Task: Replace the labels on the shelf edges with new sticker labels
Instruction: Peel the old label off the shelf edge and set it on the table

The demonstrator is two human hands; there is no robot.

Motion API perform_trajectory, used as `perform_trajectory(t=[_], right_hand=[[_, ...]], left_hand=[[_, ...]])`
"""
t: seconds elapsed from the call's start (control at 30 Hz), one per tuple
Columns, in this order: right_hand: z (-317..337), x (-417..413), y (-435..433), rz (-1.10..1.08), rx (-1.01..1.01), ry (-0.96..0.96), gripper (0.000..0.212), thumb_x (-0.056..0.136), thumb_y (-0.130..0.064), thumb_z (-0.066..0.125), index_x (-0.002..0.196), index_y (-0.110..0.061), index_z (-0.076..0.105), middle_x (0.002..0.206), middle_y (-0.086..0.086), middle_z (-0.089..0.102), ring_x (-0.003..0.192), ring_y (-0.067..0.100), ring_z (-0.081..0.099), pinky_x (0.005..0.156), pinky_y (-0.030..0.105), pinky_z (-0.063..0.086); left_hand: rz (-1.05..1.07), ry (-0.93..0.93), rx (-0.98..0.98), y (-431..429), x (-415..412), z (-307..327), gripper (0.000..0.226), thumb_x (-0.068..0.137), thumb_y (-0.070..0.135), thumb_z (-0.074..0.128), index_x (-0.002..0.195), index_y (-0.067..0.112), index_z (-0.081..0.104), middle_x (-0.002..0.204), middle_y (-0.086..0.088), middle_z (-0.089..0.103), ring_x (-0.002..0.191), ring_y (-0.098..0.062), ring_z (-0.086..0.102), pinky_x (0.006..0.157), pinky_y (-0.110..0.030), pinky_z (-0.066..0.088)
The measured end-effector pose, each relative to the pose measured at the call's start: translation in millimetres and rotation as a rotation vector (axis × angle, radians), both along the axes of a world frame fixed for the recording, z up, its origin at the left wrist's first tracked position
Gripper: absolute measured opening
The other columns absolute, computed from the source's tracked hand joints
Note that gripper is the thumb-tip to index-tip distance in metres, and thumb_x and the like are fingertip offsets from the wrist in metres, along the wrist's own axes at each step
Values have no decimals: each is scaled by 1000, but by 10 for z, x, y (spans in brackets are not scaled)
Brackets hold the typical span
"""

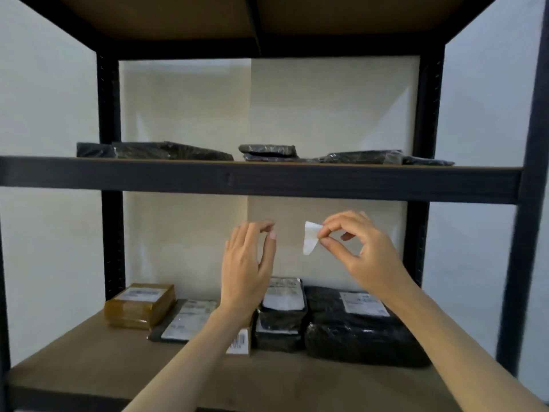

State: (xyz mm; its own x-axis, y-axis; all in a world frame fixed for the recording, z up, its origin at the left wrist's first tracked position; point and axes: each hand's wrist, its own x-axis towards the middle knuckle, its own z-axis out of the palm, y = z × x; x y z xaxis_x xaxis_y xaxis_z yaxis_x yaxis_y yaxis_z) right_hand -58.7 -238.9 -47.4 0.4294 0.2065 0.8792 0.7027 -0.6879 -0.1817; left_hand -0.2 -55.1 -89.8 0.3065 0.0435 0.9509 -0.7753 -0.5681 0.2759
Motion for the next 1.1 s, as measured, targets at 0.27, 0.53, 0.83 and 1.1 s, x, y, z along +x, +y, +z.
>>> perform_trajectory(t=[0.27, 0.53, 0.83, 1.1], right_hand=[[-377, -775, -994, -33, 137, 219, 8, 84, -16, 66, 92, -19, 64, 89, -11, 63, 81, 4, 59, 71, 14, 48], [-735, -1780, -2330, -27, 280, 354, 7, 81, -8, 69, 85, -13, 67, 78, -2, 68, 75, 13, 62, 67, 30, 49], [-1318, -2108, -3514, -174, 413, 425, 12, 78, -21, 73, 84, -31, 68, 93, -11, 55, 84, 4, 54, 66, 16, 47], [-2031, -1843, -4419, -255, 468, 611, 35, 79, 9, 58, 86, -23, 69, 84, -9, 70, 70, 5, 61, 64, 19, 50]], left_hand=[[-259, 98, 162, -1156, -793, -265, 39, 90, 53, 47, 120, 29, 51, 112, 20, 47, 94, 4, 51, 73, -14, 47], [-429, 119, 163, -2653, -1738, -564, 14, 92, 28, 58, 97, 18, 67, 99, 11, 57, 78, -8, 58, 68, -24, 50], [-624, 512, 112, -3895, -2042, -1006, 13, 93, 22, 57, 81, 24, 62, 77, 15, 64, 77, 0, 57, 64, -8, 39], [-673, 789, 109, -4852, -1663, -1728, 10, 91, 15, 60, 82, 14, 64, 69, 13, 60, 65, -1, 53, 63, -18, 43]])
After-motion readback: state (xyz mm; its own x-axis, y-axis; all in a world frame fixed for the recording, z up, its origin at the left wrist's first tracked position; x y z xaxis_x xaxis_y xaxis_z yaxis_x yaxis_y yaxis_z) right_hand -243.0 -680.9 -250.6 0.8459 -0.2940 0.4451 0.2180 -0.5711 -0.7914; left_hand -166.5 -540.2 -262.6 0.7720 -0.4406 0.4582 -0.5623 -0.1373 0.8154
